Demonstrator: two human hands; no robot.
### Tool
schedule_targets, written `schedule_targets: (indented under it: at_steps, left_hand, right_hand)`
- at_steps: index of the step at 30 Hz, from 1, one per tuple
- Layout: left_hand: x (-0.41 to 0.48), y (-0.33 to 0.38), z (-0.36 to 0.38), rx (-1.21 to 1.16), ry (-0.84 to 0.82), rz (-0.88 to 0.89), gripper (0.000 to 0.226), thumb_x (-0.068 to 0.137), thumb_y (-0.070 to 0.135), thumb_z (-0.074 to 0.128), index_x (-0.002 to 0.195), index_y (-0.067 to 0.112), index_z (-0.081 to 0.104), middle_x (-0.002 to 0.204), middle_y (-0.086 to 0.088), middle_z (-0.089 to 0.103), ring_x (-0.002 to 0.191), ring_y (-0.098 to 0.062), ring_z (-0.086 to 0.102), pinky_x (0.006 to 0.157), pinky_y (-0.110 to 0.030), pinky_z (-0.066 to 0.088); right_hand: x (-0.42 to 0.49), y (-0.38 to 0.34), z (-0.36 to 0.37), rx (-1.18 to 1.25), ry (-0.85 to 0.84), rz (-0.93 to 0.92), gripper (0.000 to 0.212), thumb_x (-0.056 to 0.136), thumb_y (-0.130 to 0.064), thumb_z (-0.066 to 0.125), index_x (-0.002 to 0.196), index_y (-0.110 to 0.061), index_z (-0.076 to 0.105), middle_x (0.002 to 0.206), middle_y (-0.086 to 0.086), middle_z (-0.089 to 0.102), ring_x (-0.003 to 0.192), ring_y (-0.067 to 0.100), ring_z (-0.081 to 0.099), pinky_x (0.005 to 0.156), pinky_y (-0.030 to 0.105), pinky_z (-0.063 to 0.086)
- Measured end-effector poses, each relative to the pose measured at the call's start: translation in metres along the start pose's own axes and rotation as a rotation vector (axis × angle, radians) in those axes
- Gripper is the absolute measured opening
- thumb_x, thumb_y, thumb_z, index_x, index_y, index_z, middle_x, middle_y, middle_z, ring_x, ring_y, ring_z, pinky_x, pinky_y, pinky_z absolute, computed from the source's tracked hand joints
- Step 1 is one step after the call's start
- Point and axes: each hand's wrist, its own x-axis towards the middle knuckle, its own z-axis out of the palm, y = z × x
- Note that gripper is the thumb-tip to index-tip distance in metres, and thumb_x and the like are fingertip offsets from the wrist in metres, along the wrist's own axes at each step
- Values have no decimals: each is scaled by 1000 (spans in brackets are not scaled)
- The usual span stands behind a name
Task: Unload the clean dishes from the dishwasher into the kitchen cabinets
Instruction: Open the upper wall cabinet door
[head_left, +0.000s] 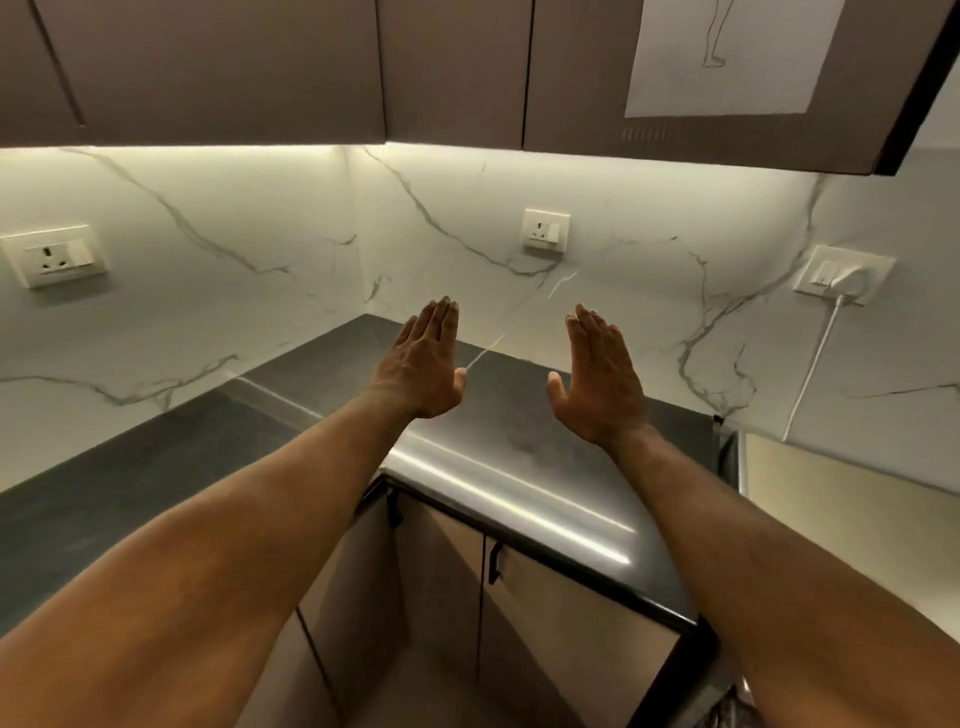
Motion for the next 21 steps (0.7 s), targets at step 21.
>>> schedule_targets:
  at_steps: [21]
  left_hand:
    - [270, 22, -11, -35, 438, 295, 104, 79, 27, 69, 154, 0, 3, 163, -17, 1, 151, -30, -1, 121, -36, -3]
  right_hand:
    - [203, 100, 5, -319, 377, 16, 76, 77, -11, 62, 146, 2, 33, 155, 20, 29, 146, 34, 22, 121, 45, 19]
